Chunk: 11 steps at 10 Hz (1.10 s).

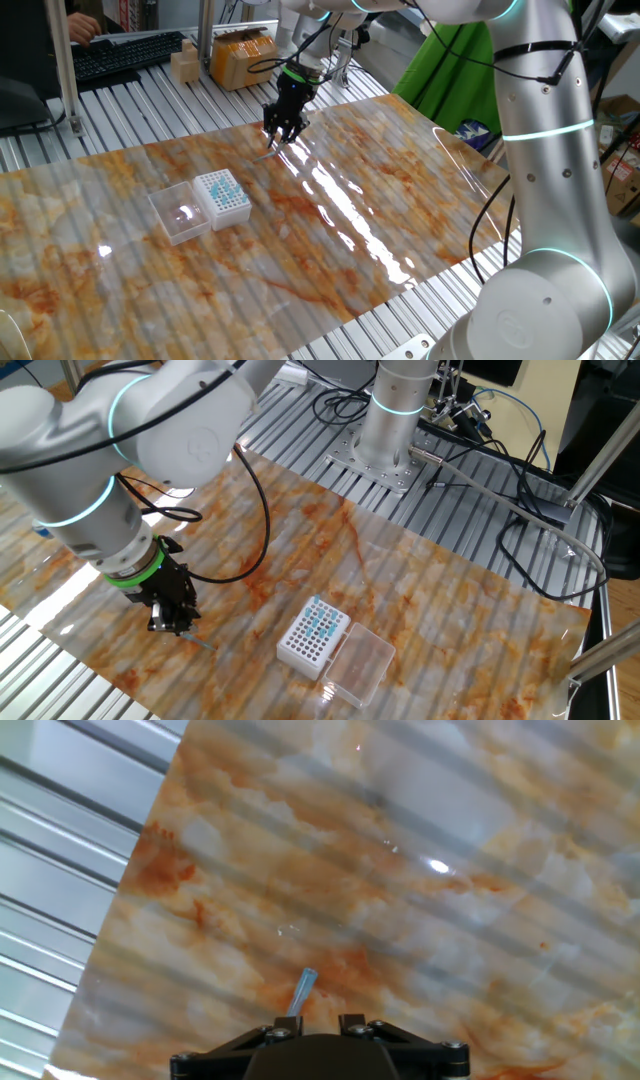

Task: Insert a medium pipette tip into the holder for medium pipette tips

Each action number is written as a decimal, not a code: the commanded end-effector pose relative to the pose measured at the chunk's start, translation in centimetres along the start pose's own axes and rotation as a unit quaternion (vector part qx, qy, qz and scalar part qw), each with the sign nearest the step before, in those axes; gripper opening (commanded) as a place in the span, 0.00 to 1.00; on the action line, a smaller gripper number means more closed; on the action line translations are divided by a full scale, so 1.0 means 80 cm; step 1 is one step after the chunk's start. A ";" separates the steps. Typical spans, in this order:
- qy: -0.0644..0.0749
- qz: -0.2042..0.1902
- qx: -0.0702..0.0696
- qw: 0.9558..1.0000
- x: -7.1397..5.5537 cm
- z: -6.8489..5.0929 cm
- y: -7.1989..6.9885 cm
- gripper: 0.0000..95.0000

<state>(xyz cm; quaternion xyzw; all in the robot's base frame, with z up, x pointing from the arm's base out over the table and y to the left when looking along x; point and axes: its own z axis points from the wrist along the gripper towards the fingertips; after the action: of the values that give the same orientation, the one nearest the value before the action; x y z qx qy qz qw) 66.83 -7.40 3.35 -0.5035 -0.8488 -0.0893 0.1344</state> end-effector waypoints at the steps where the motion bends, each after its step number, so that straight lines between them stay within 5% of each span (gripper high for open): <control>1: 0.006 0.004 -0.002 1.000 0.000 0.000 -0.001 0.20; 11: 0.028 0.048 -0.017 0.998 -0.012 0.008 -0.005 0.20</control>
<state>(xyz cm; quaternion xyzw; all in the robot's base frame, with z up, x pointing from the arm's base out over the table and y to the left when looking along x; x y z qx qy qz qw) 66.75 -8.26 2.43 -0.5424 -0.8188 -0.1099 0.1523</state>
